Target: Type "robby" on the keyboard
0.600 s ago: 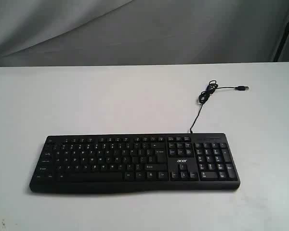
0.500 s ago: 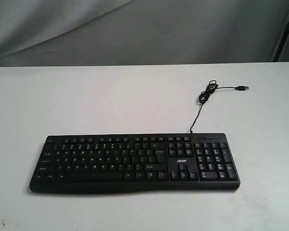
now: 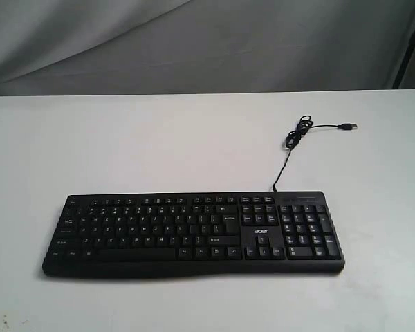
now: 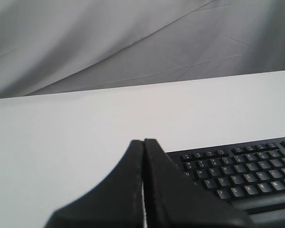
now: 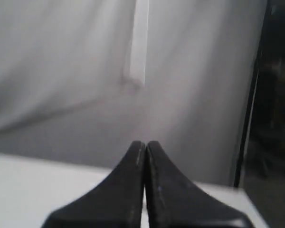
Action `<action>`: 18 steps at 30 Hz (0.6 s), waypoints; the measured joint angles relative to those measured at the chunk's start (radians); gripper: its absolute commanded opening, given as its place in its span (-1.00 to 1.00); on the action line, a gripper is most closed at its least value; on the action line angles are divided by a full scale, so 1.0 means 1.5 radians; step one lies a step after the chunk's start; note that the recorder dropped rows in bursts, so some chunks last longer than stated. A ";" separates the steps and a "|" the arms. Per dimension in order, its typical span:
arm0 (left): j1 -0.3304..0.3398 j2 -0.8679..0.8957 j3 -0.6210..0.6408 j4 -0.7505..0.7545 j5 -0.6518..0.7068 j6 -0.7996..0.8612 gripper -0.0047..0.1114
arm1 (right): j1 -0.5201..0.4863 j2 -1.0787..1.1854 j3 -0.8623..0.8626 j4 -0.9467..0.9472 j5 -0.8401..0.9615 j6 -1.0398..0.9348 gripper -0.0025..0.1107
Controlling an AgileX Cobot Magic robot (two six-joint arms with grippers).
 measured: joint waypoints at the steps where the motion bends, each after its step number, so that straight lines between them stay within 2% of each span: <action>1: 0.000 0.000 0.000 0.000 0.000 0.000 -0.92 | 0.000 0.000 0.000 0.000 -0.075 0.000 -0.96; 4: 0.000 0.000 0.000 0.000 0.000 0.000 -0.92 | 0.000 0.000 0.000 -0.002 -0.225 0.000 -0.96; 8: 0.000 0.000 0.000 0.000 0.000 0.000 -0.92 | 0.000 -0.002 0.000 -0.002 -0.352 0.004 -0.96; 13: 0.000 0.000 0.000 0.000 0.000 0.000 -0.92 | 0.000 -0.002 0.000 -0.001 -0.548 0.091 -0.96; 14: 0.000 0.000 0.000 0.000 0.000 0.000 -0.92 | 0.000 -0.003 -0.008 -0.001 -0.645 0.173 -0.96; 15: 0.000 0.000 0.000 0.000 0.000 0.000 -0.92 | 0.000 -0.003 -0.027 -0.003 -0.652 0.224 -0.96; 17: 0.000 0.000 0.000 0.000 0.000 0.000 -0.92 | 0.000 0.008 -0.154 -0.074 -0.463 0.349 -0.96; 18: 0.000 0.000 0.000 0.000 0.000 0.000 -0.92 | 0.000 0.063 -0.282 -0.202 -0.275 0.473 -0.96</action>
